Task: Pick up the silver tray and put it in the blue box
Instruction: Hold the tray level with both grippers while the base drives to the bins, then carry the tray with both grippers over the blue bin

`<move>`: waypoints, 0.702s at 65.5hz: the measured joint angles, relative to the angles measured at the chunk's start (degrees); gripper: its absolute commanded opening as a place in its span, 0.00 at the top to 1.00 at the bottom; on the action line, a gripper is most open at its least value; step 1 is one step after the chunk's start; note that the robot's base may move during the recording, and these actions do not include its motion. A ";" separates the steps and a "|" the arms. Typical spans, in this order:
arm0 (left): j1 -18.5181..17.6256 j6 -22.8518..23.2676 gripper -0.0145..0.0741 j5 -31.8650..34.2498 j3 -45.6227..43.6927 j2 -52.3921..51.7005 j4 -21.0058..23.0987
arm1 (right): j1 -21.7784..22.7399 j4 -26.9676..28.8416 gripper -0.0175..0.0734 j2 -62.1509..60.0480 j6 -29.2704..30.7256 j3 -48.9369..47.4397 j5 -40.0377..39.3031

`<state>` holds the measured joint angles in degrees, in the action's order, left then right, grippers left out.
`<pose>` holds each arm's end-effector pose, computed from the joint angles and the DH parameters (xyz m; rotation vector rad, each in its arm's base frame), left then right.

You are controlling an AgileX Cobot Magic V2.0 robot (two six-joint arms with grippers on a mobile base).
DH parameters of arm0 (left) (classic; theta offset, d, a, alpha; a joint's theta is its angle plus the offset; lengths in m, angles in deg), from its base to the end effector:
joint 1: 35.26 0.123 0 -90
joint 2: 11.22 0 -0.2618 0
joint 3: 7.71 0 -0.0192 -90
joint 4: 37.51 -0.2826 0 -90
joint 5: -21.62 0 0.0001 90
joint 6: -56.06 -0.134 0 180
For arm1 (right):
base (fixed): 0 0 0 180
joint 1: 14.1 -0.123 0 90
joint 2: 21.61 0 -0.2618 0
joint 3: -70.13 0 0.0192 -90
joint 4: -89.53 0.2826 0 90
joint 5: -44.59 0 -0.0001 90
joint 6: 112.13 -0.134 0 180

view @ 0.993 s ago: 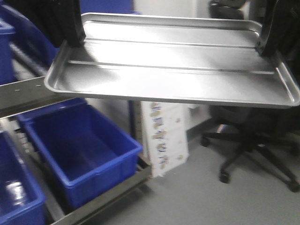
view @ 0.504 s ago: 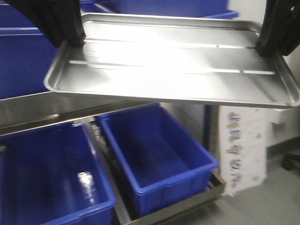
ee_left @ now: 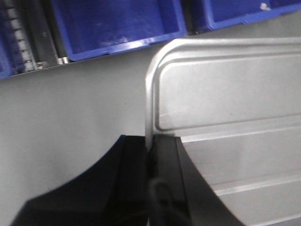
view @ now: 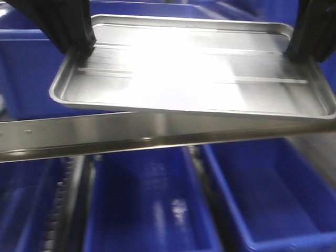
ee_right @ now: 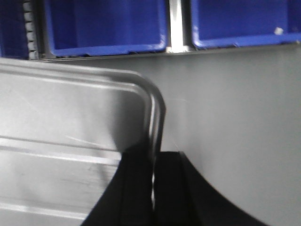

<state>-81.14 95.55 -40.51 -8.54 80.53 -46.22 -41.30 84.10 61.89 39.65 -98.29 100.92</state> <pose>0.2576 -0.2399 0.2812 0.2015 2.6738 -0.2860 0.2873 0.1358 0.2600 -0.0194 2.6506 0.2057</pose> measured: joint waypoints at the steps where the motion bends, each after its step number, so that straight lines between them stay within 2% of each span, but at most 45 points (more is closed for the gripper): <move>1: 0.00 0.00 0.95 0.00 0.00 0.00 0.00 | 0.00 0.00 0.73 0.00 0.00 0.00 0.00; 46: 0.00 0.00 0.95 -0.09 0.00 0.00 0.00 | 0.00 0.00 0.73 0.11 0.00 0.00 0.00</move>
<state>-81.14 95.55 -40.60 -8.54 80.53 -46.22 -41.30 84.10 62.00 39.65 -98.29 100.92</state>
